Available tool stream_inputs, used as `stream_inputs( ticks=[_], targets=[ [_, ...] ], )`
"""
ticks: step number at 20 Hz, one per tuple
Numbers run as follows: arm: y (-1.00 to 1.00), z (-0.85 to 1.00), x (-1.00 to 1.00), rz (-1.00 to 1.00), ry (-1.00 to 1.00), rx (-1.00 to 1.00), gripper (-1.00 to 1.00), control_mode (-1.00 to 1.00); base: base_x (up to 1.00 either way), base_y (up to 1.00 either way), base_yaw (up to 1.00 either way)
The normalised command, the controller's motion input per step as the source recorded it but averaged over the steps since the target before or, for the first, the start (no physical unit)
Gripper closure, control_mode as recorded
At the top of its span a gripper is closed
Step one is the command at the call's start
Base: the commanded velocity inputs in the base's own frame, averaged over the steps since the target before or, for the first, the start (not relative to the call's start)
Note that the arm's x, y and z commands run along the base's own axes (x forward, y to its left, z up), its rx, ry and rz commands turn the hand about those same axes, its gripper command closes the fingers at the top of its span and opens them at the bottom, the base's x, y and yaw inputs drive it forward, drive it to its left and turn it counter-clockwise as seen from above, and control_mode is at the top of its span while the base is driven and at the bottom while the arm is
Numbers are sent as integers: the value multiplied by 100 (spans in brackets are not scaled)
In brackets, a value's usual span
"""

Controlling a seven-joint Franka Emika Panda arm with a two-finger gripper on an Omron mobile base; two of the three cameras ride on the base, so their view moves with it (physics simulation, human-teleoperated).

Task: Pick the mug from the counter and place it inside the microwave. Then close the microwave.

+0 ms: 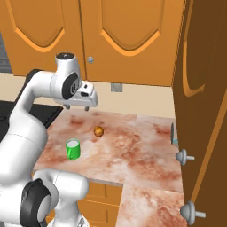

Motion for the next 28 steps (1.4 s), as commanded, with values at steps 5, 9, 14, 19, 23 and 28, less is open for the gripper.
stream_inputs(
  ticks=[5,9,14,19,23,28],
  targets=[
    [19,-56,-3,0,0,0,-100,-100,0,0,0],
    [22,-48,0,0,1,0,-100,-100,0,0,0],
    [28,-44,-4,0,0,0,-100,-100,0,0,0],
    [28,-38,-16,-6,0,2,-100,-100,0,0,0],
    [19,-30,-30,-12,0,2,-100,-100,0,0,0],
    [3,-15,-36,-22,0,1,-100,-100,0,0,0]
  ],
)
